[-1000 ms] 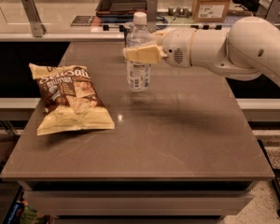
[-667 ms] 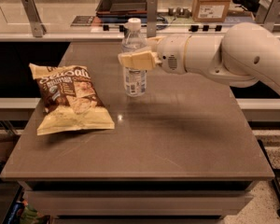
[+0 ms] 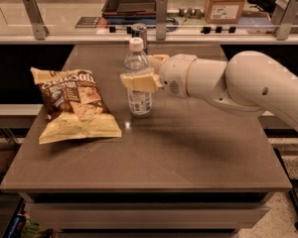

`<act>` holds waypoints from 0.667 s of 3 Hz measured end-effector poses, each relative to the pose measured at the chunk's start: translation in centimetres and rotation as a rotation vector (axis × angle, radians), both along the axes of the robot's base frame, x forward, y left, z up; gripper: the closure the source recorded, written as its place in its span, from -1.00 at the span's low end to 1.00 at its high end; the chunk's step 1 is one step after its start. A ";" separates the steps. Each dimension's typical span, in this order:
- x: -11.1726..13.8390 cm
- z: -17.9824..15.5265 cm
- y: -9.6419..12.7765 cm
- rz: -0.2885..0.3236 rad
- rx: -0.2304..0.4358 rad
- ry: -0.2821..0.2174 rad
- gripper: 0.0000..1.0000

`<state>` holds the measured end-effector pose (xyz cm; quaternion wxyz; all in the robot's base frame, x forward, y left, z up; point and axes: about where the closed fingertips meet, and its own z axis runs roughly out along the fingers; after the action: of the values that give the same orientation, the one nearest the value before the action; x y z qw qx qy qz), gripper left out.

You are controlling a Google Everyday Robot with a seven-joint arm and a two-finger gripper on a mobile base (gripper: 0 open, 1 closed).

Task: Move blue plastic bottle near brown chip bag

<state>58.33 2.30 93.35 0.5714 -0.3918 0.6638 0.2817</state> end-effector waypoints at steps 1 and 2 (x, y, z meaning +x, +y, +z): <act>-0.1 0.2 0.3 0.004 -0.001 -0.003 0.63; -0.2 0.2 0.5 0.007 -0.002 -0.005 0.16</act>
Offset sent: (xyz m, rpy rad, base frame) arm -0.0008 0.0025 0.0012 -0.0018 -0.0046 0.0025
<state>58.17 2.80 93.57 0.5716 -0.3956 0.6613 0.2819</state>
